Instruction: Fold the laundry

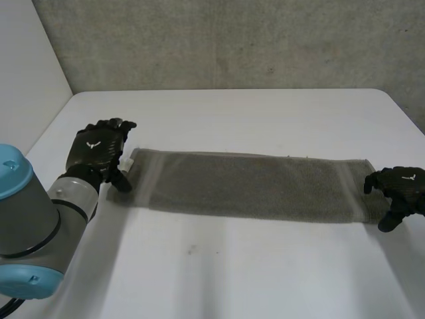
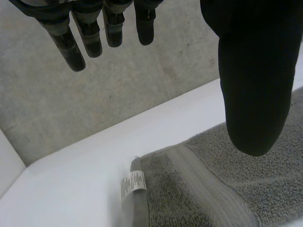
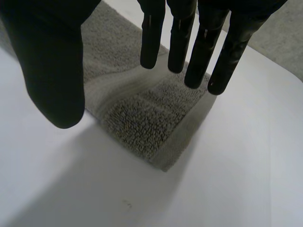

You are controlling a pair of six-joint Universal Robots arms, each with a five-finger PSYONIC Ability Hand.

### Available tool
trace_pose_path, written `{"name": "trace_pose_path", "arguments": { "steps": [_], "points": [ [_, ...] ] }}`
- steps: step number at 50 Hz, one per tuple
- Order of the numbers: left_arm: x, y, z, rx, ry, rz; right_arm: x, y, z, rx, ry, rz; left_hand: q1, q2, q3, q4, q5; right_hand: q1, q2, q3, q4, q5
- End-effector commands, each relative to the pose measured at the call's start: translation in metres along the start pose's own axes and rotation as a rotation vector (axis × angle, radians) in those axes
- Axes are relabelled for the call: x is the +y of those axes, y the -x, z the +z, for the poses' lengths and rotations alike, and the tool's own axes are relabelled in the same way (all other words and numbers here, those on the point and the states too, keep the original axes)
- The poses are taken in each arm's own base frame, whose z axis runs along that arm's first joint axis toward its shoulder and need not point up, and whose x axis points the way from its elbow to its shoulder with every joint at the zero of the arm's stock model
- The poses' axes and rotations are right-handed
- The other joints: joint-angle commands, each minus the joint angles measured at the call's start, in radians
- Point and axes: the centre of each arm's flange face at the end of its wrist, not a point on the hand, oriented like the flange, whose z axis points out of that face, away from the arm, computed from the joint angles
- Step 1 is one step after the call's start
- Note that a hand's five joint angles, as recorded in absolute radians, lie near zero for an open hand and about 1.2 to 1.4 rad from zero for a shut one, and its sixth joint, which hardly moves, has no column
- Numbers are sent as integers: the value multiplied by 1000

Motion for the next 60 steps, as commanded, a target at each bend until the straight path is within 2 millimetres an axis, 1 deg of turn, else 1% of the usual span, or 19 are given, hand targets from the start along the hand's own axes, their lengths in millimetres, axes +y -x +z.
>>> {"name": "trace_pose_path", "arguments": {
  "steps": [1, 12, 14, 15, 25, 29, 36, 38, 40, 41, 43, 44, 46, 49, 51, 52, 54, 57, 60],
  "points": [
    [5, 4, 0, -9, 15, -7, 16, -2, 19, 22, -26, -14, -10, 9, 8, 5, -32, 257, 190, 186, 183, 203],
    [8, 1, -3, -2, 22, -6, 26, -10, 32, 54, -31, -33, -10, 9, 8, 5, -32, 442, 375, 371, 368, 388],
    [9, 2, -2, -3, 24, -7, 28, -11, 34, 62, -34, -46, -10, 9, 8, 5, -32, 553, 487, 482, 479, 500],
    [9, 2, -2, -3, 24, -7, 28, -14, 35, 72, -36, -61, -10, 9, 8, 5, -32, 962, 896, 891, 888, 909],
    [8, 2, -3, -4, 22, -7, 33, -66, 41, 354, 30, -206, -10, 9, 8, 5, -32, 966, 900, 895, 892, 913],
    [7, 2, -4, -4, 21, -7, 38, -105, 35, 472, 75, -242, -10, 9, 8, 5, -32, 966, 900, 895, 892, 913],
    [2, 3, -5, -7, 4, -7, 8, -97, 35, 476, -22, -277, -10, 9, 8, 5, -32, 966, 900, 895, 892, 913],
    [2, 4, -5, -9, 3, -7, -14, -85, 31, 466, -91, -298, -10, 9, 8, 5, -32, 966, 900, 895, 892, 913],
    [2, 4, -5, -9, 3, -7, -60, -45, 24, 404, -253, -331, -10, 9, 8, 5, -32, 966, 900, 895, 892, 913],
    [1, 4, -5, -12, 1, -7, -61, -45, 24, 404, -254, -331, -10, 9, 8, 5, -32, 966, 900, 895, 892, 913],
    [0, 4, -5, -12, -3, -8, -94, 6, 19, 291, -383, -365, -10, 9, 8, 5, -32, 966, 900, 895, 892, 913],
    [-1, 5, -5, -14, -6, -9, -94, 7, 19, 291, -384, -365, -10, 9, 8, 5, -32, 966, 900, 895, 892, 913],
    [-1, 5, -6, -16, -8, -9, -112, 66, 16, 147, -479, -419, -10, 9, 8, 5, -32, 966, 900, 895, 892, 913],
    [-2, 6, -7, -17, -10, -10, -116, 100, 14, 54, -523, -448, -10, 9, 8, 5, -32, 966, 900, 895, 892, 913],
    [-4, 6, -7, -18, -15, -10, -121, 167, 7, -134, -613, -500, -10, 9, 8, 5, -32, 966, 900, 895, 892, 913],
    [-4, 6, -7, -16, -15, -10, -121, 167, 7, -135, -614, -500, -10, 9, 8, 5, -32, 966, 900, 895, 892, 913],
    [-4, 6, -7, -18, -15, -10, -113, 220, 1, -284, -655, -535, -10, 9, 8, 5, -32, 966, 900, 895, 892, 913],
    [-4, 6, -7, -18, -15, -10, -98, 260, 0, -392, -658, -559, -10, 9, 8, 5, -32, 966, 900, 895, 892, 913],
    [-3, 6, -8, -16, -12, -10, -88, 276, -1, -435, -653, -570, -10, 9, 8, 5, -32, 966, 900, 895, 892, 913]
  ]
}}
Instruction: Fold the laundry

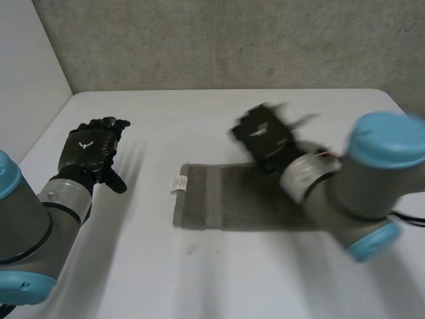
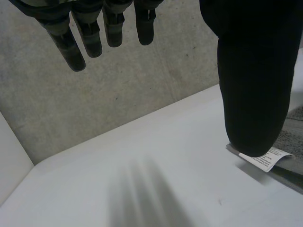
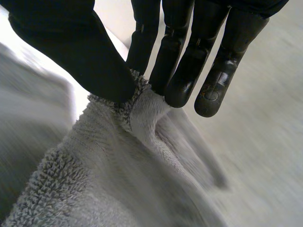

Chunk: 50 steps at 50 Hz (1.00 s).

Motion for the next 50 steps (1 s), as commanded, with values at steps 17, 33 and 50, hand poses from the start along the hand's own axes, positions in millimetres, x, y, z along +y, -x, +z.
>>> {"name": "trace_pose_path", "arguments": {
  "steps": [17, 33, 50],
  "points": [
    [15, -8, -1, 24, 27, 7, -18, 33, -6, -74, 59, 318, -10, 9, 8, 5, -32, -776, -1010, -1012, -1019, -981],
    [23, -21, -6, 65, 36, 13, 99, -33, -93, 133, 474, 625, -10, 9, 8, 5, -32, -776, -1010, -1012, -1019, -981],
    [24, -23, -7, 71, 40, 14, 124, -47, -87, 181, 384, 556, -10, 9, 8, 5, -32, 446, 212, 210, 203, 241]
  ]
}}
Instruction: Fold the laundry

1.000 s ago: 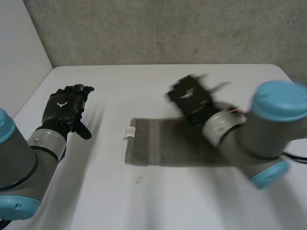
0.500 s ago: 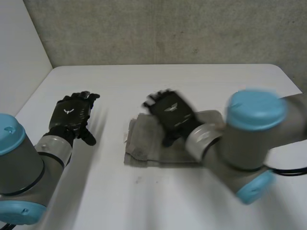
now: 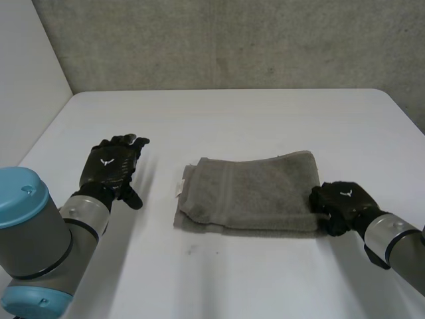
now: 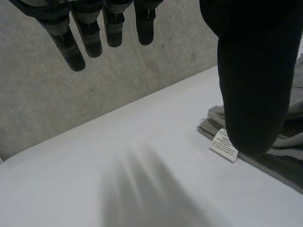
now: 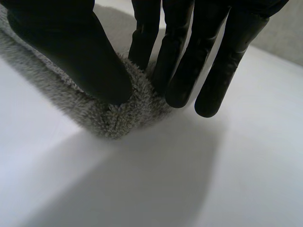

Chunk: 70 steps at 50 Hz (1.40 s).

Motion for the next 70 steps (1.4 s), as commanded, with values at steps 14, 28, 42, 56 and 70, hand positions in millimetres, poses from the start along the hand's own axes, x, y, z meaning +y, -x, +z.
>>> {"name": "trace_pose_path", "arguments": {
  "steps": [14, 28, 42, 56, 70],
  "points": [
    [-3, 0, -3, -2, -9, 1, -101, 120, 24, -291, -386, -184, -10, 9, 8, 5, -32, 520, 274, 281, 279, 316],
    [-21, -6, -4, 21, -63, -6, -87, 187, 18, -443, -321, -195, -10, 9, 8, 5, -32, 35, -211, -203, -206, -169],
    [-71, -70, 2, 210, -91, -109, -127, 98, 21, -153, -323, 225, 0, 19, 17, 15, -22, -702, -948, -940, -943, -906],
    [-3, -87, 20, 140, 220, -140, -84, 99, 50, -175, -121, 222, -10, 9, 8, 5, -32, -702, -948, -940, -943, -906],
    [18, -79, 27, 105, 266, -43, -57, 103, 68, -158, -54, 95, -10, 9, 8, 5, -32, -702, -948, -940, -943, -906]
  ]
}}
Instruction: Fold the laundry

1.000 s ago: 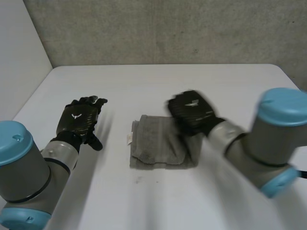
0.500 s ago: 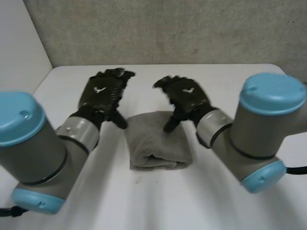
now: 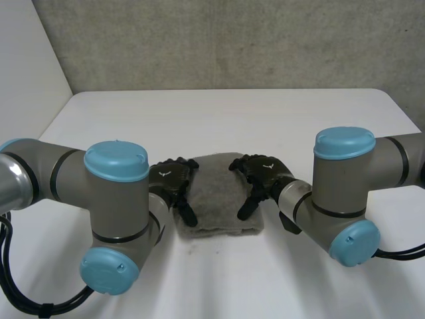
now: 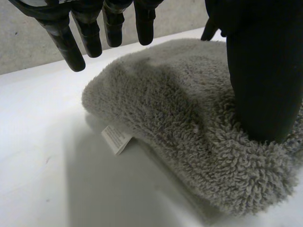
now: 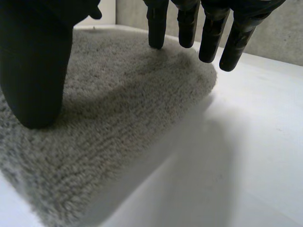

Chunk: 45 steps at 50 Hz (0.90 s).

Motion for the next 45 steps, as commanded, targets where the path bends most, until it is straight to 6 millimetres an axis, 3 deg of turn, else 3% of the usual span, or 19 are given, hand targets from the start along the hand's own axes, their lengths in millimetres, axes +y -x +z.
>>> {"name": "trace_pose_path", "arguments": {
  "steps": [1, 5, 6, 7, 8, 9, 10, 11, 13, 14, 16, 17, 19, 20, 22, 26, 33, 39, 45],
  "points": [
    [3, 4, 3, -7, 10, 71, -2, -2, 0, 17, -8, -40, -10, 10, 8, 5, -32, -42, -57, -40, -61, -60],
    [-5, 7, 1, -16, -5, 74, -23, -6, -8, 62, -63, -53, -10, 10, 8, 5, -32, -42, -57, -40, -61, -60],
    [-16, 8, -2, -19, -35, 66, -23, -6, -8, 63, -64, -53, -10, 10, 8, 5, -32, -42, -57, -40, -61, -60],
    [-32, 10, -9, -21, -72, 58, -36, -10, -13, 97, -98, -59, -10, 10, 8, 5, -32, -42, -57, -40, -61, -60],
    [-32, 10, -9, -21, -73, 58, -51, -14, -20, 137, -136, -64, -10, 10, 8, 5, -32, -42, -57, -40, -61, -60],
    [-49, 11, -18, -22, -119, 52, -51, -14, -20, 138, -137, -64, -10, 10, 8, 5, -32, -42, -57, -40, -61, -60],
    [-68, 13, -28, -26, -168, 45, -69, -21, -28, 191, -184, -72, -10, 10, 8, 5, -32, -42, -57, -40, -61, -60],
    [-68, 13, -28, -26, -168, 45, -69, -21, -28, 191, -184, -72, -10, 10, 8, 5, -32, -42, -57, -40, -61, -60],
    [-114, 28, -52, -56, -277, 10, -106, -38, -51, 313, -281, -93, -3, 16, 14, 12, -25, -42, -57, -40, -61, -60],
    [-115, 28, -53, -56, -278, 10, -106, -38, -52, 314, -282, -93, -3, 16, 14, 12, -25, -42, -57, -40, -61, -60],
    [-148, 44, -75, -92, -330, -9, -137, -50, -79, 403, -344, -111, 6, 25, 23, 21, -16, -42, -57, -40, -61, -60],
    [-148, 44, -75, -92, -330, -9, -137, -50, -79, 403, -344, -112, 6, 25, 23, 21, -16, -42, -57, -40, -61, -60],
    [-160, 49, -86, -103, -335, -18, -164, -54, -107, 435, -391, -111, 9, 28, 26, 24, -13, -42, -57, -40, -61, -60],
    [-170, 56, -96, -112, -330, -31, -164, -54, -107, 435, -391, -111, 6, 25, 23, 21, -16, -42, -57, -40, -61, -60],
    [-177, 62, -106, -119, -314, -48, -181, -56, -130, 449, -421, -106, 3, 22, 20, 18, -19, -42, -57, -40, -61, -60],
    [-189, 83, -122, -151, -285, -111, -190, -57, -145, 457, -433, -97, -3, 16, 14, 12, -25, -42, -57, -40, -61, -60],
    [-193, 86, -124, -133, -294, -114, -193, -54, -154, 454, -409, -93, -9, 11, 9, 6, -31, -42, -57, -40, -61, -60],
    [-191, 86, -124, -131, -284, -108, -192, -49, -153, 429, -404, -98, -10, 10, 8, 5, -32, -42, -57, -40, -61, -60],
    [-189, 86, -122, -130, -278, -108, -177, -35, -139, 256, -353, -120, -10, 10, 8, 5, -32, -42, -57, -40, -61, -60]
  ]
}}
